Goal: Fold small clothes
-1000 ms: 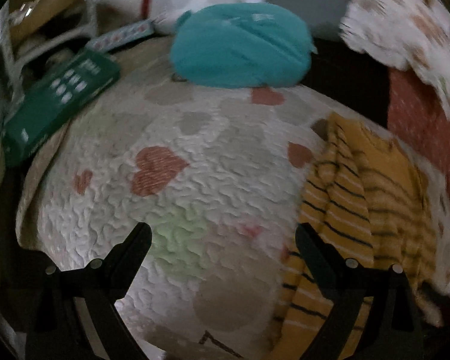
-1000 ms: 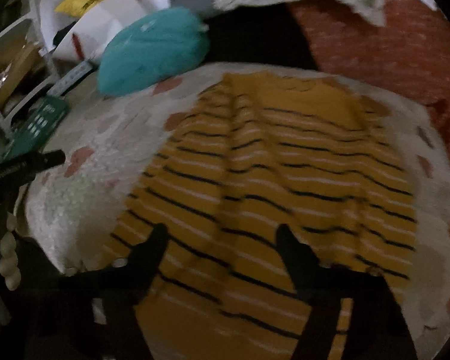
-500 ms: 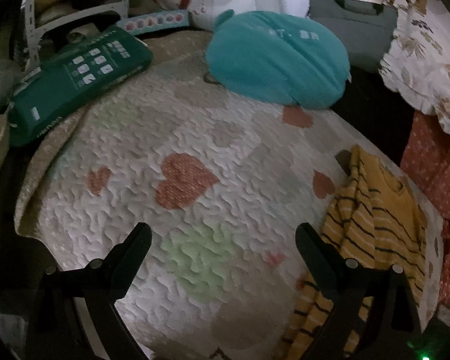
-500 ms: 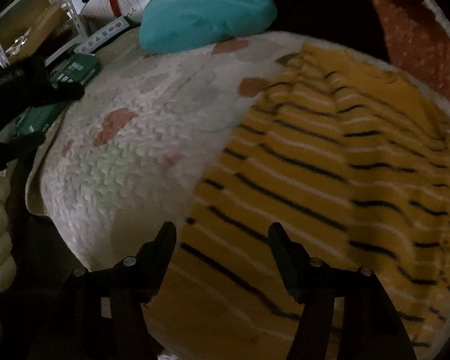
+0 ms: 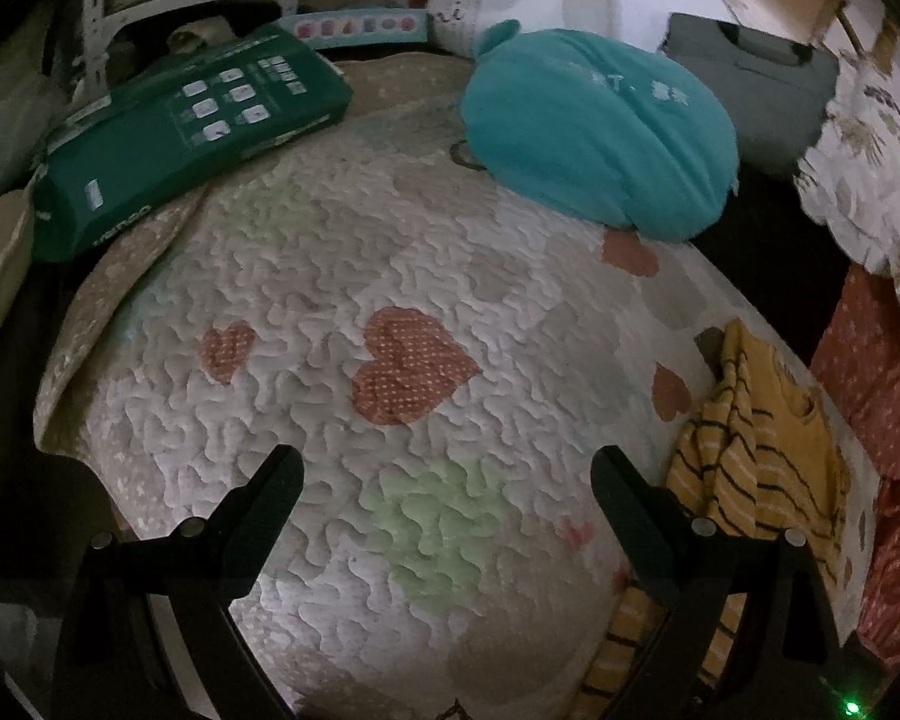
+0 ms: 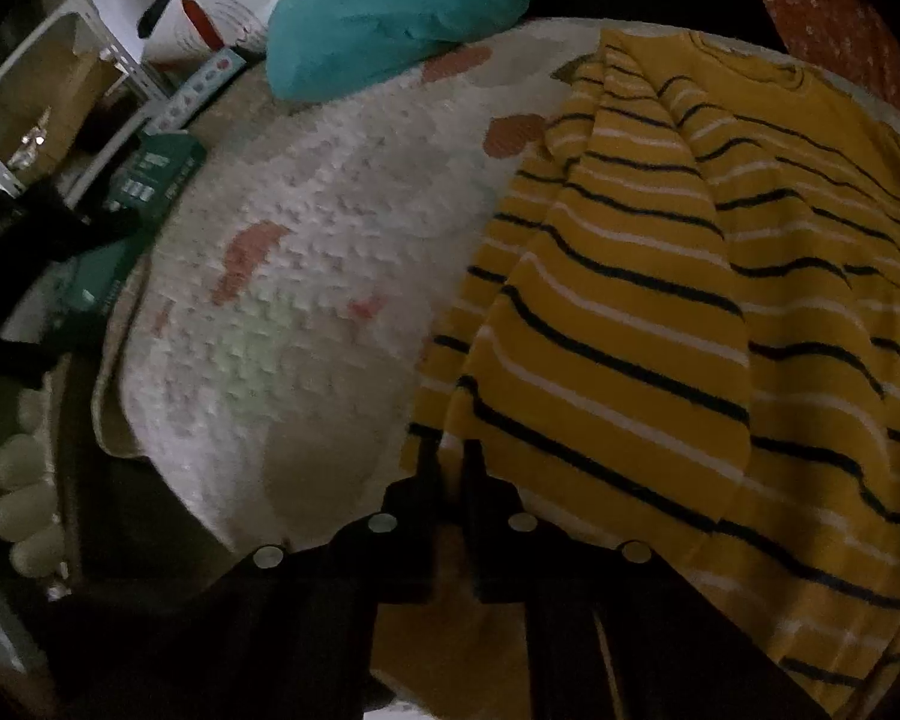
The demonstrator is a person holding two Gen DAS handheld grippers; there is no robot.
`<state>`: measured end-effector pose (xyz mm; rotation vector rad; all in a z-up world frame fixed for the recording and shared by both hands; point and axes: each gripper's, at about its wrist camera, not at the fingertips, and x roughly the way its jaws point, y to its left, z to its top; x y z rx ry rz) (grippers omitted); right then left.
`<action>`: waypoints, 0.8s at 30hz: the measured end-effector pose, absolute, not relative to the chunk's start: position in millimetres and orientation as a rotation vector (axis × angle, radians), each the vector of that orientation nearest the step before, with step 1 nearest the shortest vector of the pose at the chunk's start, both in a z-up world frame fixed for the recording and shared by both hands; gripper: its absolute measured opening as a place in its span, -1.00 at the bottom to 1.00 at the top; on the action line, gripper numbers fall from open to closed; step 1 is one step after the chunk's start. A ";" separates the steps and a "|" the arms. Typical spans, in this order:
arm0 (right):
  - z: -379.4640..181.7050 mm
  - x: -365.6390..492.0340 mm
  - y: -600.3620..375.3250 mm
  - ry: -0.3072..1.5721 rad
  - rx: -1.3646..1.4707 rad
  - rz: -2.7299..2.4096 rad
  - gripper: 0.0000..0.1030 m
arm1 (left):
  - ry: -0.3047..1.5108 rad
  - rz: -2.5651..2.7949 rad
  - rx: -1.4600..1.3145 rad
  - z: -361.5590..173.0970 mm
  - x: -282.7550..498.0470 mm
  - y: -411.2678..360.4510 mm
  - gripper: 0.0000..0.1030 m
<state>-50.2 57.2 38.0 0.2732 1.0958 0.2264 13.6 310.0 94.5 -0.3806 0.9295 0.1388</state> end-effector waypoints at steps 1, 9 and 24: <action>41.8 -48.8 58.4 1.092 0.287 0.242 -0.86 | 0.920 0.158 -0.394 96.4 12.5 314.9 0.87; 53.6 29.9 149.2 1.107 0.368 0.495 -0.86 | 0.721 0.354 -0.496 125.8 -21.1 376.0 0.87; 56.2 29.5 159.0 1.126 0.334 0.570 -0.32 | 0.713 0.307 -0.372 126.7 -19.1 355.6 0.87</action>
